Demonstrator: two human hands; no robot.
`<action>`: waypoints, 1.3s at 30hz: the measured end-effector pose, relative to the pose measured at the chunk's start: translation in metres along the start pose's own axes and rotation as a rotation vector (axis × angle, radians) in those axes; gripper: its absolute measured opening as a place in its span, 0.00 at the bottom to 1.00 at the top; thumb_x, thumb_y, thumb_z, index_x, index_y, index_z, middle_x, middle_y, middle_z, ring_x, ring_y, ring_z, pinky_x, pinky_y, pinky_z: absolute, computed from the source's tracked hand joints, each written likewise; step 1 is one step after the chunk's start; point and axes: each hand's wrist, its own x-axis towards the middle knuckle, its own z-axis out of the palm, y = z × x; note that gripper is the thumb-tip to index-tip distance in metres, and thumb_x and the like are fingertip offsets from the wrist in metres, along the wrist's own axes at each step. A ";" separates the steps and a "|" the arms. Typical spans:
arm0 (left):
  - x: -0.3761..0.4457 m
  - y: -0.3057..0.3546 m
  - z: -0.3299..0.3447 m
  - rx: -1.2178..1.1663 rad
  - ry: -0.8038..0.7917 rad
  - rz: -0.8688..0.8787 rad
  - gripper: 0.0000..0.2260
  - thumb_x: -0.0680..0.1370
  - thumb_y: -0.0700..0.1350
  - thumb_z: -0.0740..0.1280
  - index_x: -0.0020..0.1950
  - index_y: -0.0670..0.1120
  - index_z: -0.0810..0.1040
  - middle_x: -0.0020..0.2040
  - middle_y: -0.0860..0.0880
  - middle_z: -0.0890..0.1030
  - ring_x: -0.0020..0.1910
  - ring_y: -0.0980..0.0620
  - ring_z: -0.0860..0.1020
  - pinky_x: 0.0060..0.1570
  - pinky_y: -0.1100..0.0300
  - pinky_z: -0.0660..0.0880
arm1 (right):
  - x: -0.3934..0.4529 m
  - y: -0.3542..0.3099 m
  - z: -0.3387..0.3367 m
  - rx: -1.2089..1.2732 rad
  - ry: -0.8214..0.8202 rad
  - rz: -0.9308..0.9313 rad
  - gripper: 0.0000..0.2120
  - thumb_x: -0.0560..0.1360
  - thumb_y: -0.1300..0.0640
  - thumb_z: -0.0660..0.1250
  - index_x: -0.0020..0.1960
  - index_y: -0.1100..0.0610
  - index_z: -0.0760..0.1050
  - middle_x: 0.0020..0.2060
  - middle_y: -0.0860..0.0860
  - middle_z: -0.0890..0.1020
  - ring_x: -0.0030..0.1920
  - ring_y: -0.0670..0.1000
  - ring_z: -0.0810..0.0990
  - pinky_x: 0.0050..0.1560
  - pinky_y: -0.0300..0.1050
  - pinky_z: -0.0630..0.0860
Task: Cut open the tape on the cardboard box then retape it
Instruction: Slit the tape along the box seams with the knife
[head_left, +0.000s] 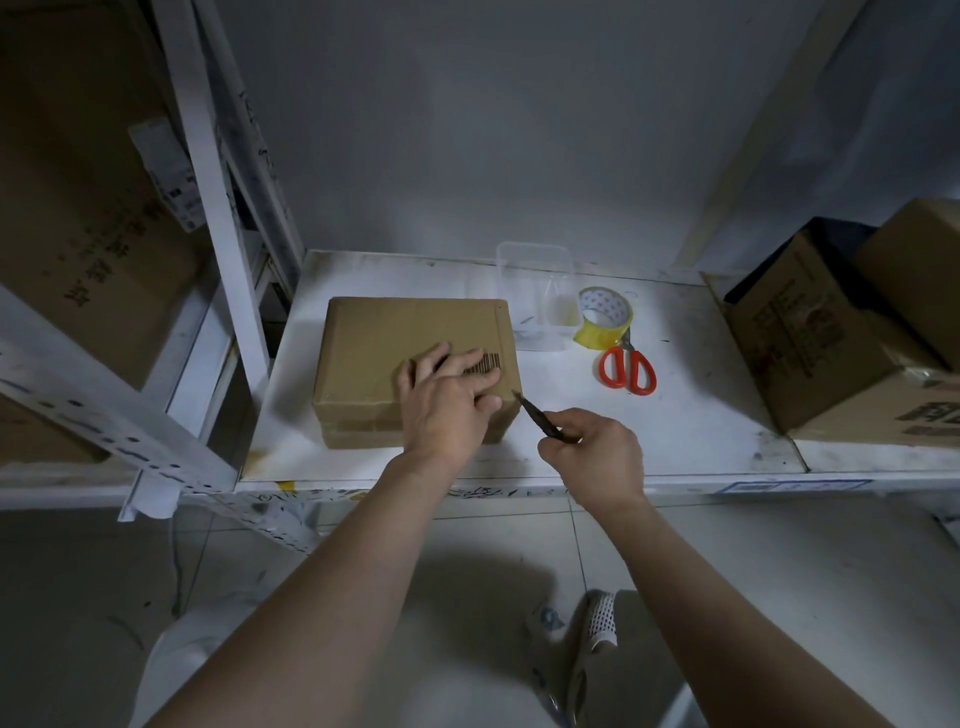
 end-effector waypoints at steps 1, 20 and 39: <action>0.000 0.000 0.000 0.000 0.001 0.001 0.15 0.76 0.52 0.67 0.62 0.58 0.77 0.70 0.61 0.69 0.74 0.55 0.56 0.72 0.52 0.46 | -0.002 0.000 0.003 0.157 -0.030 0.059 0.11 0.69 0.59 0.68 0.48 0.47 0.82 0.36 0.46 0.83 0.41 0.52 0.80 0.45 0.47 0.78; -0.001 0.000 -0.001 -0.001 0.006 0.001 0.15 0.75 0.52 0.67 0.62 0.58 0.78 0.70 0.61 0.70 0.73 0.54 0.58 0.72 0.51 0.46 | 0.004 -0.016 -0.018 -0.147 0.173 -0.141 0.15 0.72 0.55 0.68 0.58 0.48 0.78 0.43 0.47 0.83 0.39 0.49 0.78 0.41 0.38 0.73; 0.047 0.035 -0.013 0.243 0.020 -0.079 0.22 0.72 0.65 0.63 0.55 0.51 0.79 0.58 0.50 0.75 0.58 0.48 0.67 0.56 0.51 0.63 | 0.126 -0.055 -0.017 -0.047 0.173 0.060 0.13 0.73 0.57 0.65 0.57 0.51 0.79 0.37 0.49 0.81 0.35 0.51 0.80 0.34 0.41 0.75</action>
